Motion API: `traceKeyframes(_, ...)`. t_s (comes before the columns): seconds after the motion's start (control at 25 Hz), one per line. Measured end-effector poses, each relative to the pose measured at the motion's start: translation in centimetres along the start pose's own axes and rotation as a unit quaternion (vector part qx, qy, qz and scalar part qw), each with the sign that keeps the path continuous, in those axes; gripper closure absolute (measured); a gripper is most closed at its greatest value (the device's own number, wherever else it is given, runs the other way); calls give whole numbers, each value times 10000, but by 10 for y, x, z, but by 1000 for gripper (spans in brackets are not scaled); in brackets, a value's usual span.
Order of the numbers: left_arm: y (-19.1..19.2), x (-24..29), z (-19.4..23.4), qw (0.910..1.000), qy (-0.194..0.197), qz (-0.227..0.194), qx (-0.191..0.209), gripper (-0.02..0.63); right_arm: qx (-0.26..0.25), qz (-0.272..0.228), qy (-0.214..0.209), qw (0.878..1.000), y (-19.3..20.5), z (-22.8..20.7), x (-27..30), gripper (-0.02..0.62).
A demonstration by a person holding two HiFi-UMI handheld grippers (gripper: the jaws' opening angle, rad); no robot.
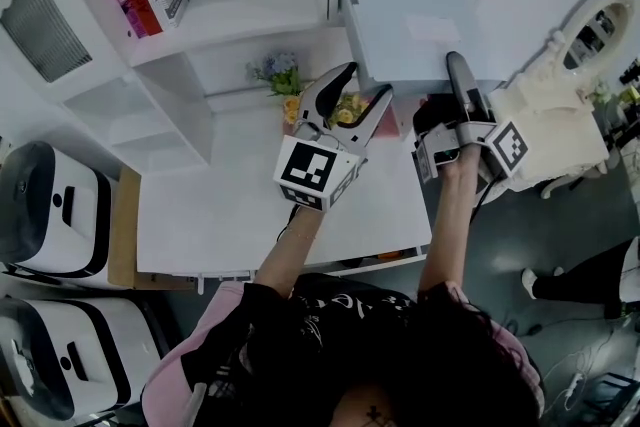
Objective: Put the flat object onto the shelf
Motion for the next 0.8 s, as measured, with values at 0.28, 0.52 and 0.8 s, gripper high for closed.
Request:
traceKeyframes(0.28,-5,22,21,9998,-78,-174,-81,360,-629,212,-277,9974,4,14,-2,281)
traceKeyframes(0.52,-4,42,47,9995,-264,-74,-149,360,-1251,462,-244,9908,7,19,-9,282)
traceKeyframes(0.8,7,62,65,9987,-451,195,154,374,-1467,922,103,9848,28,-5,-26,282)
Point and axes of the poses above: the fingertips, and each gripper's own axes: x forward along the fingers, z to its left, y out of its underside, the point moved 4 cm from there along -x, backward along the fingers, and after that the axes turned 4 degrees about -z, right-handed, at the moved point
